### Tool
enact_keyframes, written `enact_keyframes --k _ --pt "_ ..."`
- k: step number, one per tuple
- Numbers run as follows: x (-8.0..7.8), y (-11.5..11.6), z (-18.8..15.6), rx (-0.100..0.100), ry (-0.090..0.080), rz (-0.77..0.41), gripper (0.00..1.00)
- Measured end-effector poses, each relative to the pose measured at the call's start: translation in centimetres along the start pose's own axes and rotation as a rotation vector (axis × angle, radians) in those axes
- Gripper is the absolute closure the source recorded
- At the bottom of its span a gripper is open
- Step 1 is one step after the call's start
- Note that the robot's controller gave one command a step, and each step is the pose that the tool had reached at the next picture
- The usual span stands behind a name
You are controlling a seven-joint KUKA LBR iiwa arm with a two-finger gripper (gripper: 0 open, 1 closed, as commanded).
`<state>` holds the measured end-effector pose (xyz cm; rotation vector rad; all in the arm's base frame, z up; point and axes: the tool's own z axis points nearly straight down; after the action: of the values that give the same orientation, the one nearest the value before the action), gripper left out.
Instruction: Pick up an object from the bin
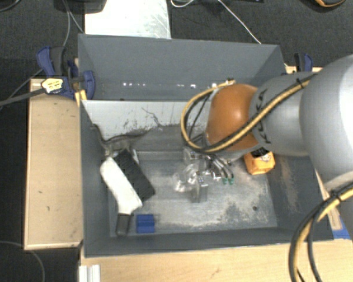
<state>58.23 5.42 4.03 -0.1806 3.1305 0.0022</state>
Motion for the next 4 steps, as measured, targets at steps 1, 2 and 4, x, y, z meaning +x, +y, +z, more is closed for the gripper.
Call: enact_keyframes --k 1,2,4 --pt "2.0 1.0 -3.2 0.002 -0.010 -0.312 1.00" --pt "2.0 1.0 -3.2 0.002 -0.010 -0.312 1.00" --pt "5.4 0.7 -12.2 0.000 -0.008 -0.358 1.00"
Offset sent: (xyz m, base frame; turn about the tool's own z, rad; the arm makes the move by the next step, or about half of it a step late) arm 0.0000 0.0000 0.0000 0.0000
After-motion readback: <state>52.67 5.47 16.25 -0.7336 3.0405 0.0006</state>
